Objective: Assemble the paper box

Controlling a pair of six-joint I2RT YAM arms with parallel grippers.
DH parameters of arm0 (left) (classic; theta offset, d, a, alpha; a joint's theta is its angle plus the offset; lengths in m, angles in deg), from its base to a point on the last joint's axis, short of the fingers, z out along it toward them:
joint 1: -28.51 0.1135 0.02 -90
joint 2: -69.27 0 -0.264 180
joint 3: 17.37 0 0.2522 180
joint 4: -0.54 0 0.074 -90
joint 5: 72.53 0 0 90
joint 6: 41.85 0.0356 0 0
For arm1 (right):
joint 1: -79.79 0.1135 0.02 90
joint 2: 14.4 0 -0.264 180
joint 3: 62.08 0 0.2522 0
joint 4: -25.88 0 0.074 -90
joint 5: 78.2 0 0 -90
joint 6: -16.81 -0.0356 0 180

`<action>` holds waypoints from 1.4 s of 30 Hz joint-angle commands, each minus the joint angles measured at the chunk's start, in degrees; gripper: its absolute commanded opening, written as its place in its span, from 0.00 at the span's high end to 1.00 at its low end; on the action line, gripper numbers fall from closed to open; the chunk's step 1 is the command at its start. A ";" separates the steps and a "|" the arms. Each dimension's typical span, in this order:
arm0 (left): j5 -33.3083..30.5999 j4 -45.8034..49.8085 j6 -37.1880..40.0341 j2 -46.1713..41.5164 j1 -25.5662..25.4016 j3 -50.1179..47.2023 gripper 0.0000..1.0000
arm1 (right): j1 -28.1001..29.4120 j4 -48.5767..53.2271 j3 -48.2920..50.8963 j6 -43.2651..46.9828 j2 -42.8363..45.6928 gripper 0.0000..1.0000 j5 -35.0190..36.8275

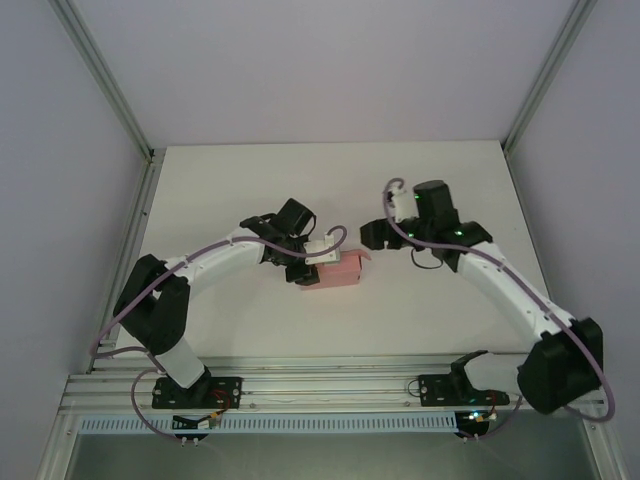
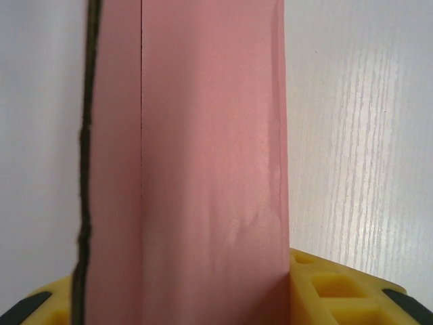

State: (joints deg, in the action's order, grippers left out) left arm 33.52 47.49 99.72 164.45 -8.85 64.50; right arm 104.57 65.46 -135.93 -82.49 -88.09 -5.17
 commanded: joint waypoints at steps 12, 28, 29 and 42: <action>3.03 2.91 2.53 3.06 0.93 2.81 0.60 | 5.06 11.00 -3.02 10.06 -9.59 0.58 5.36; 2.61 1.99 0.29 3.35 0.96 3.47 0.61 | 11.56 13.77 -8.55 -0.20 -13.15 1.00 15.48; 2.51 1.84 0.07 3.44 0.98 3.51 0.61 | 12.01 13.28 -8.55 -2.53 -13.15 1.00 16.05; 1.86 -0.24 -2.70 3.48 0.97 3.35 0.60 | 14.90 0.46 1.50 -17.31 -10.12 1.00 18.78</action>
State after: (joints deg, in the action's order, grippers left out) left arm 35.47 49.22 97.16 166.83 -7.91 66.62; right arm 118.12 69.11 -137.42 -95.10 -98.19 15.92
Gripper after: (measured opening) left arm 0.416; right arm 0.050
